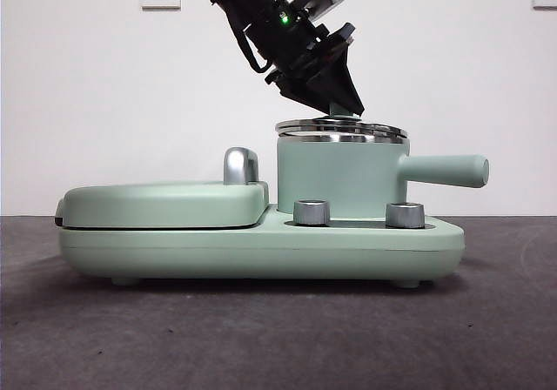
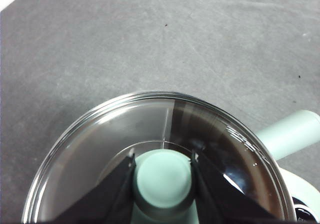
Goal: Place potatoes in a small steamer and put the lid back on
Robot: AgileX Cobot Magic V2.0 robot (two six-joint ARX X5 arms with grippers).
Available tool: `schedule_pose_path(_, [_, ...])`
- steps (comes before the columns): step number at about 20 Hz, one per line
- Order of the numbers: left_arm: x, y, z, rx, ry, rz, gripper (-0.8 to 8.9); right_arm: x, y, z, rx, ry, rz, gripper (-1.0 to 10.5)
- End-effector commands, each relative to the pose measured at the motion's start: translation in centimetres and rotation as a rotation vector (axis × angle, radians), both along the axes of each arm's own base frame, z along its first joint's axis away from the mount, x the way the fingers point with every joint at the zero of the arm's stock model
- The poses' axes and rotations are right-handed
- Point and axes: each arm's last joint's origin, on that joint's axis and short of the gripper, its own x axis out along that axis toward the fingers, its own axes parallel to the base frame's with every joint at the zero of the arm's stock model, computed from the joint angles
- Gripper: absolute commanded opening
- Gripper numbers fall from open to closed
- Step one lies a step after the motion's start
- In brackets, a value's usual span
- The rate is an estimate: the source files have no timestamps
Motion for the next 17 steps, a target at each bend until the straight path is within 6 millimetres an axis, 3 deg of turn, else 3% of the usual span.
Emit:
schedule_pose_path(1, [0.31,-0.94,-0.71,-0.003,-0.014,-0.054,0.15,0.06,0.07,0.28,0.015,-0.006,-0.004,4.1])
schedule_pose_path(17, [0.80,-0.95,-1.01,-0.038,-0.061,-0.156,0.15,0.05,0.07,0.27,0.029,0.004,-0.017,4.1])
